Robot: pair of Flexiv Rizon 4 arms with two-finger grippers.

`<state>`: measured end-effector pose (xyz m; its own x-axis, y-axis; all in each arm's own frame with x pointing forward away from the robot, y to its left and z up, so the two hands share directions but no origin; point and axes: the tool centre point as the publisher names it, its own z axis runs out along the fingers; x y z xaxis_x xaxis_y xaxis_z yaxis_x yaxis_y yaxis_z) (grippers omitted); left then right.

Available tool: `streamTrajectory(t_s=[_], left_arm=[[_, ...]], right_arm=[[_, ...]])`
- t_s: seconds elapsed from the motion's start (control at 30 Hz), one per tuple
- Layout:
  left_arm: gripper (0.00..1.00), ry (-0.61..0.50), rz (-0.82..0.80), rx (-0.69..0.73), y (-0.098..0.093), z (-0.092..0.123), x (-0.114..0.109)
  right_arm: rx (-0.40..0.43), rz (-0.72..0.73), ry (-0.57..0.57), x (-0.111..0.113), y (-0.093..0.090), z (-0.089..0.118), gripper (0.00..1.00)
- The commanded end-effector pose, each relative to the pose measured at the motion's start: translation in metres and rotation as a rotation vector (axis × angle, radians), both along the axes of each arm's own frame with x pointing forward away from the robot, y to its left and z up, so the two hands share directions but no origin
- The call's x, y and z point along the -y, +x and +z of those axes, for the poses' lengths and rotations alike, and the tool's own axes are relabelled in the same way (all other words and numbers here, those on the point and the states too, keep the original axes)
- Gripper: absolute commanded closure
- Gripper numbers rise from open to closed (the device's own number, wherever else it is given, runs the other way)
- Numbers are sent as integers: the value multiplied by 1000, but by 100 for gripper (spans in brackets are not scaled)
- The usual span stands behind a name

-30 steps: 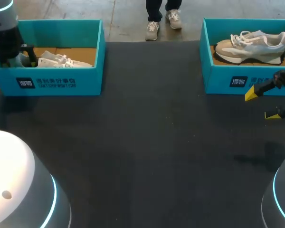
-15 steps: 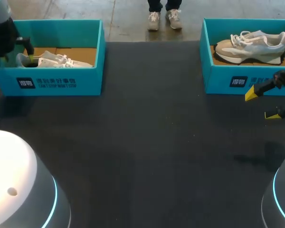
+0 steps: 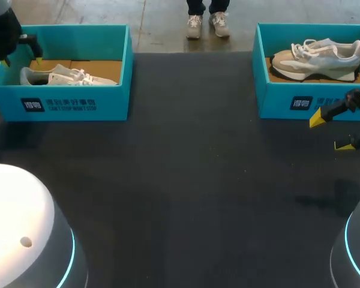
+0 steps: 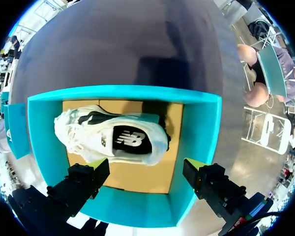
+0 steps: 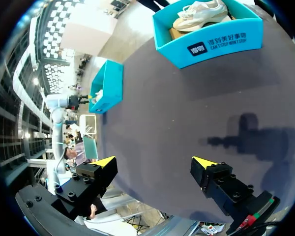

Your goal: Take the shoe out of the shoebox, open the shoe tongue, remove and reinsert the insole, then place the shoe into the shoebox

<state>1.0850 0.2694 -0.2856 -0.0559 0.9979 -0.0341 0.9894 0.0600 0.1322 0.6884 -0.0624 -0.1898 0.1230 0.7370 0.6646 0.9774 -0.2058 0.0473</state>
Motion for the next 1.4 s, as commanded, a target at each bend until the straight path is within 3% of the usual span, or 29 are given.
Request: streamTrajectory(t_s=[0.03, 0.37, 0.73, 1.4], left_arm=[[0, 4, 0, 4, -10, 21, 3], [0, 4, -15, -12, -23, 65, 10], [0, -21, -46, -53, -34, 94, 16], [0, -24, -105, -56, -43, 107, 25]], right_arm=[[-1, -2, -4, -1, 0, 0, 0], [-1, -2, -4, -1, 0, 0, 0], [-1, -2, -4, -1, 0, 0, 0], [-1, -2, -4, -1, 0, 0, 0]])
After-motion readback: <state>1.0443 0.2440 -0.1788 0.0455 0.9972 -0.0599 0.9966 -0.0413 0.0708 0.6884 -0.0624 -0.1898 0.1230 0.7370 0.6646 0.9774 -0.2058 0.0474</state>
